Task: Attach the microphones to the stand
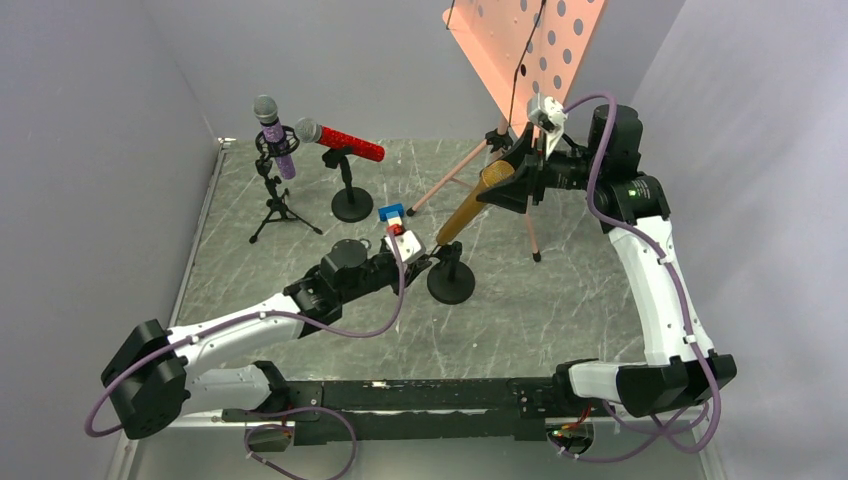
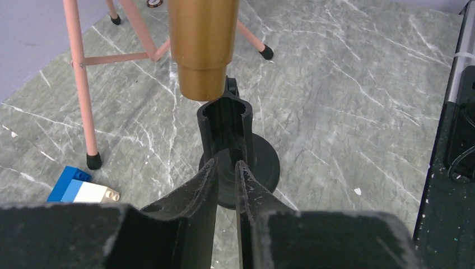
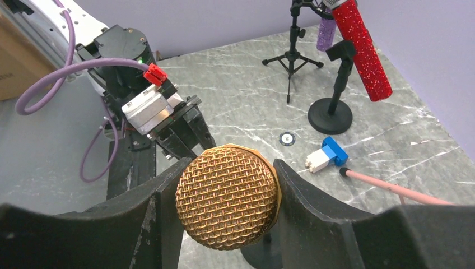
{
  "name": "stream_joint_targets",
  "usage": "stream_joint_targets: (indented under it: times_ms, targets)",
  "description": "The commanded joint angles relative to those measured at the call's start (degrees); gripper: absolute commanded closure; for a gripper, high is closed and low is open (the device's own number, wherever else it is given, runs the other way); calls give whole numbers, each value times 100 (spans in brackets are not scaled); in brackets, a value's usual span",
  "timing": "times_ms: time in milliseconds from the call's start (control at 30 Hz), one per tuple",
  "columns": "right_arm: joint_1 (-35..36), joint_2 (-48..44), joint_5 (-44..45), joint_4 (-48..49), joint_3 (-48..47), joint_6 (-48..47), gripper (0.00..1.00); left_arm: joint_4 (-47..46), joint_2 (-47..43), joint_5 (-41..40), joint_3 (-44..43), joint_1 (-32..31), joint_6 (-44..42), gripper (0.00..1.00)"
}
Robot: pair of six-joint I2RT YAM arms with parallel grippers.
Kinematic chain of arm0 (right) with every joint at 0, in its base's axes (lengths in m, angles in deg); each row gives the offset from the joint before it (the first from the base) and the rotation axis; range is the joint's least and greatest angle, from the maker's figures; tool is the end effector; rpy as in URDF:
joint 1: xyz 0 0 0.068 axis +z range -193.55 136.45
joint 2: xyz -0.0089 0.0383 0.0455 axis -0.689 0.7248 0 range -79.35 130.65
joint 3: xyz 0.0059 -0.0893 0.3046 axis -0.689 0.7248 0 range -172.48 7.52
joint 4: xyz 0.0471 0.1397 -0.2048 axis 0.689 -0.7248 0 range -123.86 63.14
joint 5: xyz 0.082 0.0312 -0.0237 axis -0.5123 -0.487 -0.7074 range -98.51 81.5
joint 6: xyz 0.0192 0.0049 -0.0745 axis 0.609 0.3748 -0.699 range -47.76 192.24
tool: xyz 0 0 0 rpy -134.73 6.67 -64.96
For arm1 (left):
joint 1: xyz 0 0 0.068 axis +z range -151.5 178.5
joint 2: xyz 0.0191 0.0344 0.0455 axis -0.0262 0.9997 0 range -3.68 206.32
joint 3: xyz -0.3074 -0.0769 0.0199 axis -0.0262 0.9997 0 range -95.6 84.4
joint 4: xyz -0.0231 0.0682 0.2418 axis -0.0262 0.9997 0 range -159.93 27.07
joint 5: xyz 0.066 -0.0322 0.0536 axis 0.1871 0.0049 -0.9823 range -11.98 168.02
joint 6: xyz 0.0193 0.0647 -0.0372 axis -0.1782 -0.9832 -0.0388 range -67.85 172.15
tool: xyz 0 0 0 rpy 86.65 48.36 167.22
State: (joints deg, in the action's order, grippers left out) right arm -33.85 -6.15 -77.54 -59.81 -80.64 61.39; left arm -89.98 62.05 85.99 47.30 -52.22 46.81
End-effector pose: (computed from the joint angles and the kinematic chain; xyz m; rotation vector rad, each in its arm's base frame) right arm 0.2211 0.1000 0.4988 -1.0854 1.4496 1.1021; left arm 0.1608 -0.2111 0.3153 0.9242 1.5105 -0.7003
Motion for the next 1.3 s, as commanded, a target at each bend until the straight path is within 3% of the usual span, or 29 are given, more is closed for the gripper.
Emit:
stream_joint_targets:
  times_ms: [0, 500, 667, 900, 1267]
  targets:
    - [-62, -145, 35, 78, -74, -8, 87, -256, 159, 239, -270, -22, 140, 79]
    - [-170, -175, -61, 44, 214, -126, 87, -458, 663, 213, -473, -20, 244, 76]
    - [-178, -241, -14, -65, 313, -246, 87, -503, 770, 244, -512, -30, 269, 70]
    - [-263, -326, -9, -235, 273, -330, 87, -562, 833, 226, -494, -20, 323, 54]
    - [-319, -385, 49, -451, 461, -479, 87, -559, 839, 220, -484, -26, 333, 53]
